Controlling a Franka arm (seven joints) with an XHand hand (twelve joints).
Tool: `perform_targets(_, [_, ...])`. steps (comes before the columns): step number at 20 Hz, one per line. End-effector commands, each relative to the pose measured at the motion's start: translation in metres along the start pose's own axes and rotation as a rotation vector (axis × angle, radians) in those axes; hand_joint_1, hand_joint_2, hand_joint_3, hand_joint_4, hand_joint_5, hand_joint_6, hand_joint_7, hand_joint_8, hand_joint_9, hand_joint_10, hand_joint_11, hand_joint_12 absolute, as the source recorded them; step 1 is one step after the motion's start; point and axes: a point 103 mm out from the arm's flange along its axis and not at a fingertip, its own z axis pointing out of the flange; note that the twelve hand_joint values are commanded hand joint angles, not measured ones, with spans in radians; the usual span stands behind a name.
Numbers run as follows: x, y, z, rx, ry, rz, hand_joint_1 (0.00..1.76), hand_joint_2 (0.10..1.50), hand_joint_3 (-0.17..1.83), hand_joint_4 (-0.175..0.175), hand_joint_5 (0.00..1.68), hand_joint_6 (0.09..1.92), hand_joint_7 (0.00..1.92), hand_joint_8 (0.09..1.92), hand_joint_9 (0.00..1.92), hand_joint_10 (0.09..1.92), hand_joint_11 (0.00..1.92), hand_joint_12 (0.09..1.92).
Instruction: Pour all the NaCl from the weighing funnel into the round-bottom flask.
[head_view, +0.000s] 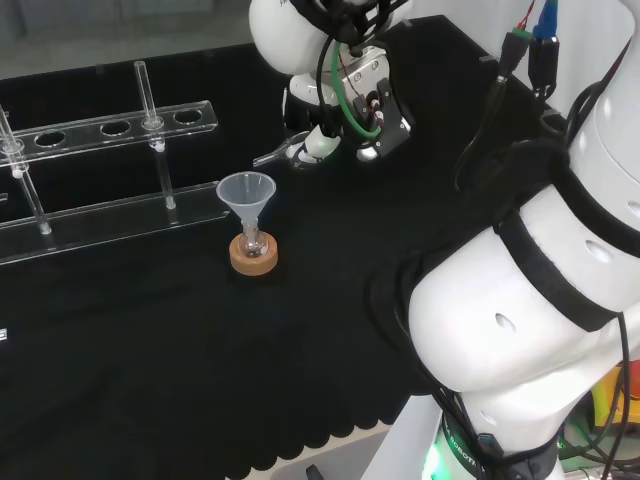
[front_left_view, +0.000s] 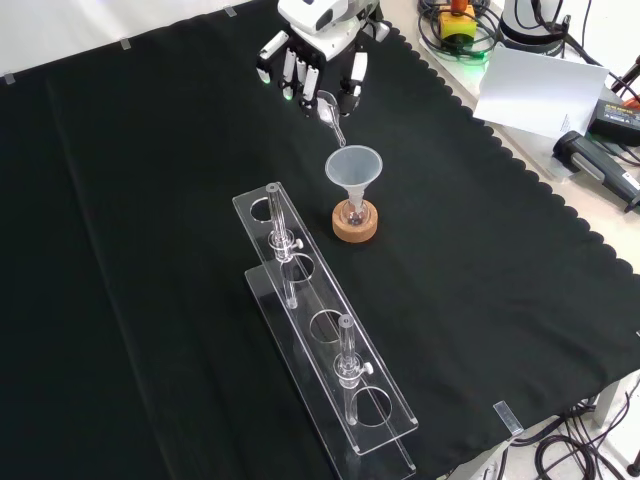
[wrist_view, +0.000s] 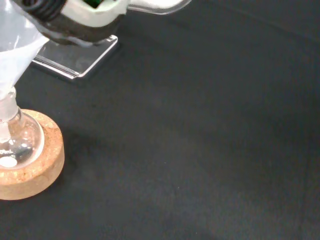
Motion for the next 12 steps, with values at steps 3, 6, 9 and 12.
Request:
perform_targets(3, [0.0025, 0.0025, -0.003, 0.011, -0.039, -0.028, 1.11, 0.82, 0.27, 0.175, 1.37, 0.35, 1.59, 0.09, 1.17, 0.14, 0.0, 1.56])
perform_targets(6, [0.0022, 0.0037, -0.0041, 0.016, -0.046, -0.033, 1.11, 0.82, 0.28, 0.175, 1.37, 0.35, 1.6, 0.09, 1.17, 0.14, 0.0, 1.56])
perform_targets(9, [0.0002, 0.0042, -0.0053, 0.019, -0.056, -0.037, 1.11, 0.82, 0.28, 0.175, 1.37, 0.35, 1.6, 0.09, 1.17, 0.14, 0.0, 1.56])
perform_targets(12, [-0.002, 0.0043, -0.0064, 0.019, -0.07, -0.043, 1.11, 0.82, 0.28, 0.175, 1.38, 0.35, 1.61, 0.09, 1.17, 0.14, 0.0, 1.56])
